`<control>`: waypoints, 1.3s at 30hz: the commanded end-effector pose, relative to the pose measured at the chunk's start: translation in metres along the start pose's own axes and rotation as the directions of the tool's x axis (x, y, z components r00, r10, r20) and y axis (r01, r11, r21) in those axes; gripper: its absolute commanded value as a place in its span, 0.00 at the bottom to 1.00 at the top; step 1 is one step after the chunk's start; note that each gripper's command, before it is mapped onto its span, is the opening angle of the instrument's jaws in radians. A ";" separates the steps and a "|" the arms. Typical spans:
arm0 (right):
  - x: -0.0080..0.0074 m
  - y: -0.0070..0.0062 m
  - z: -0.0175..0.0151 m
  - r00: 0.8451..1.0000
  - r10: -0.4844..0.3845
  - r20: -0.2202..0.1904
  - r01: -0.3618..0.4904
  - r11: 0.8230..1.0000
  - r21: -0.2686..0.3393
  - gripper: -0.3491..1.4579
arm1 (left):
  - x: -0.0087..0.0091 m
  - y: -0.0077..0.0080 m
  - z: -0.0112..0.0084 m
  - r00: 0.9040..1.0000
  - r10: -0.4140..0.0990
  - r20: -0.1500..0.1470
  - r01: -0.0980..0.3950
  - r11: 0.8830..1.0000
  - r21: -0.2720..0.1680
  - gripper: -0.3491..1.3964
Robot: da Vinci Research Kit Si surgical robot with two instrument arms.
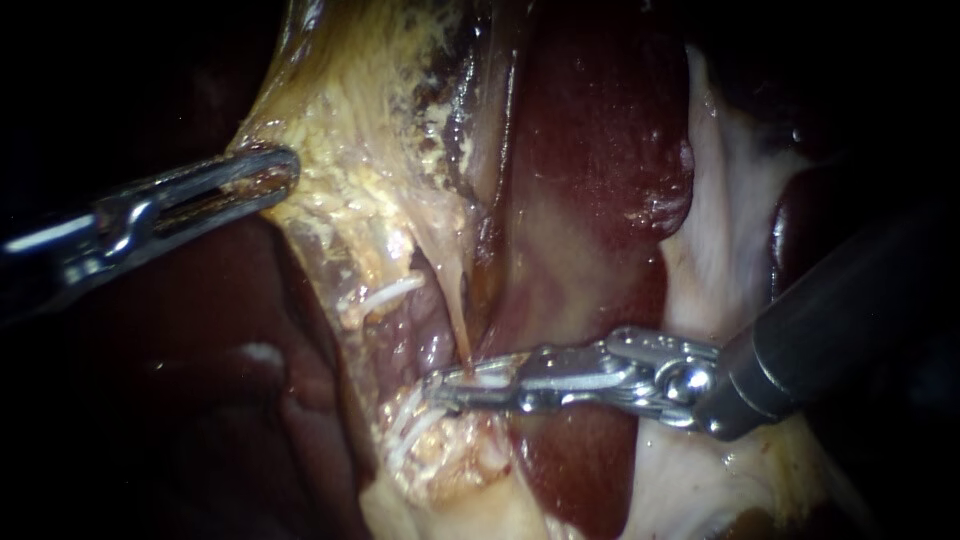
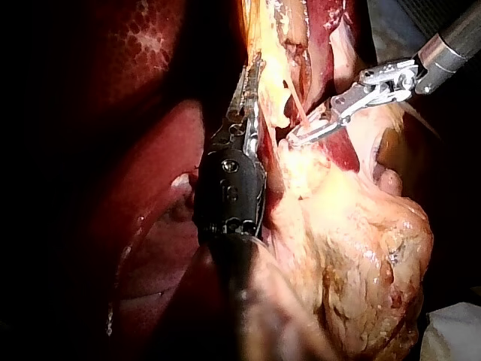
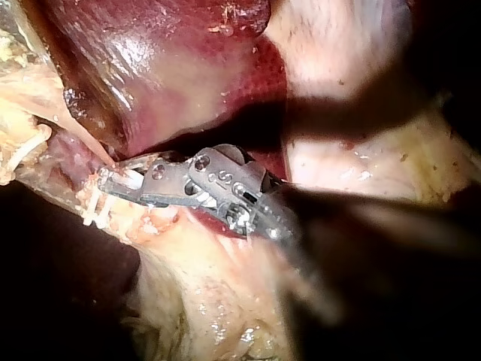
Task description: Going back first clip right tube
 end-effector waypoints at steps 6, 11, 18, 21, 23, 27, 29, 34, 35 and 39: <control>0.0000 0.0001 0.0000 1.000 0.000 0.001 0.000 1.000 0.003 0.09 | 0.0001 0.0000 -0.0001 1.000 0.001 0.001 -0.001 1.000 0.001 0.00; -0.0001 0.0002 0.0000 0.999 -0.036 -0.015 0.037 0.999 0.012 0.47 | 0.0001 0.0001 -0.0001 1.000 0.001 0.001 -0.001 1.000 0.001 0.00; 0.0001 0.0002 -0.0007 0.979 -0.198 -0.045 0.198 0.980 -0.016 0.52 | 0.0001 0.0001 -0.0001 1.000 0.001 0.000 -0.001 1.000 0.001 0.00; 0.0001 0.0002 -0.0012 0.964 -0.261 -0.044 0.260 0.965 -0.019 0.52 | 0.0001 0.0001 -0.0001 1.000 0.001 0.000 -0.001 1.000 0.001 0.00; 0.0001 0.0003 -0.0016 0.960 -0.277 -0.044 0.277 0.961 -0.018 0.52 | 0.0001 0.0001 -0.0001 1.000 0.001 0.000 -0.001 1.000 0.001 0.00; 0.0003 0.0003 -0.0027 0.952 -0.303 -0.045 0.302 0.953 -0.021 0.52 | 0.0001 0.0002 -0.0001 1.000 0.001 0.000 -0.001 1.000 0.001 0.00; 0.0003 0.0003 -0.0034 0.950 -0.308 -0.047 0.307 0.951 -0.017 0.52 | 0.0001 0.0002 -0.0001 1.000 0.001 0.000 -0.001 1.000 0.001 0.00; 0.0001 0.0003 -0.0043 0.946 -0.319 -0.049 0.319 0.948 -0.013 0.52 | 0.0001 0.0004 -0.0001 1.000 0.001 0.000 -0.001 1.000 0.002 0.00; 0.0000 0.0003 -0.0045 0.946 -0.319 -0.049 0.319 0.948 -0.012 0.52 | 0.0001 0.0004 -0.0001 1.000 0.001 0.000 -0.001 1.000 0.002 0.00; -0.0001 0.0002 -0.0050 0.940 -0.336 -0.051 0.336 0.942 -0.009 0.52 | 0.0001 0.0004 -0.0001 1.000 0.001 0.000 -0.001 1.000 0.002 0.00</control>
